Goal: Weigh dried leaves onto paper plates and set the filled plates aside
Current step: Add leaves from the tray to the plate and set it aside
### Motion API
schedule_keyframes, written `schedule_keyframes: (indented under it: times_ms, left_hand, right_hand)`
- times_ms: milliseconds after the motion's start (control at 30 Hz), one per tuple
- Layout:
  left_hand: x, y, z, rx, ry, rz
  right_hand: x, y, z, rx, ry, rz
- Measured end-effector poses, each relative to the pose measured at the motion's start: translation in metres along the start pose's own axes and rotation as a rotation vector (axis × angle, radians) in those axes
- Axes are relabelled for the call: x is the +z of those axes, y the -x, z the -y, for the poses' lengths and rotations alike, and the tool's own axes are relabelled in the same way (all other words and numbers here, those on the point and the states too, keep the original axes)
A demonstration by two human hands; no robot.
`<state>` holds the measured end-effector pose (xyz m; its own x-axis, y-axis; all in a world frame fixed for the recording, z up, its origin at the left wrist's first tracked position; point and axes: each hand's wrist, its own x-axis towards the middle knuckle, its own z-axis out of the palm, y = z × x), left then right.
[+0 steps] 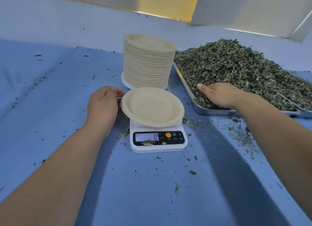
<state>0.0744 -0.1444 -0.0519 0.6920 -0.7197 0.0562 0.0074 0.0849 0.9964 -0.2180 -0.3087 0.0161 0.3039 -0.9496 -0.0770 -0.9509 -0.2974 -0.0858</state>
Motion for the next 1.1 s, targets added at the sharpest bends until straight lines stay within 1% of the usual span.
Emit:
schedule_keyframes:
  times_ms: [100,133,233,400,467,533,600,633,667,700,767,800,833,900,1000,1100]
  left_hand:
    - [0.000,0.000,0.000,0.009,-0.025,0.002]
    - [0.001,0.001,0.000,0.012,-0.035,0.002]
    - [0.001,0.001,-0.001,0.011,-0.046,-0.002]
    - [0.000,0.002,-0.001,0.013,-0.057,0.016]
    - [0.000,0.002,-0.001,0.018,-0.066,0.023]
    - [0.000,0.003,-0.002,0.020,-0.069,0.026]
    - [0.000,0.003,-0.001,0.021,-0.070,0.021]
    - [0.000,0.003,-0.001,0.023,-0.067,0.016]
    - [0.000,0.003,0.000,0.025,-0.061,0.010]
    - [0.000,0.003,0.000,0.026,-0.054,0.005]
    - [0.000,0.003,0.000,0.025,-0.041,-0.001]
    - [0.000,0.003,0.000,0.026,-0.038,0.000]
    - [0.000,0.003,0.000,0.029,-0.041,0.002]
    - [0.000,0.003,0.000,0.034,-0.057,0.006]
    - [0.000,0.002,0.000,0.030,-0.062,0.008]
    - [0.001,0.003,-0.001,0.039,-0.089,0.014]
  right_hand:
    - [0.010,-0.001,-0.002,0.125,0.000,0.164]
    - [0.012,-0.002,-0.002,0.153,-0.023,0.193]
    - [0.015,-0.007,0.004,0.170,-0.074,0.177]
    - [0.025,-0.008,0.021,0.030,-0.015,0.066]
    - [0.029,-0.008,0.020,0.006,-0.014,-0.028]
    - [0.030,-0.002,0.019,-0.001,-0.034,-0.206]
    - [0.031,0.004,0.020,0.000,0.068,-0.408]
    - [0.031,0.004,0.021,0.004,0.143,-0.466]
    - [0.031,0.004,0.022,0.005,0.177,-0.468]
    - [0.032,0.004,0.023,0.001,0.154,-0.407]
    - [0.032,0.004,0.026,-0.014,-0.004,-0.168]
    - [0.032,0.002,0.026,-0.032,-0.053,-0.077]
    - [0.033,0.001,0.026,-0.061,-0.065,-0.045]
    - [0.035,0.000,0.027,-0.105,-0.056,-0.100]
    - [0.037,0.002,0.028,-0.086,-0.080,-0.190]
    - [0.037,0.002,0.028,-0.067,-0.162,-0.226]
